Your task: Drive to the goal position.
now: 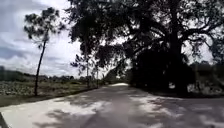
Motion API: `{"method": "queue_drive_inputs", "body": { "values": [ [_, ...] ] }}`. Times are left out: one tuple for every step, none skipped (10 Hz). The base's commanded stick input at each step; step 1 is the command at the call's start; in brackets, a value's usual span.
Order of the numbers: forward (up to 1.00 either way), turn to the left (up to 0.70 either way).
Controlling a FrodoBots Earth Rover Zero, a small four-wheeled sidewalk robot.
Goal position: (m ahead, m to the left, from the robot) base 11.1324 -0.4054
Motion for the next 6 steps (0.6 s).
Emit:
{"method": "queue_drive_inputs", "body": {
  "values": [
    [0.85,0.0],
    [0.85,0.0],
    [0.85,0.0],
    [0.85,0.0],
    [0.85,0.0],
    [0.85,0.0]
  ]
}}
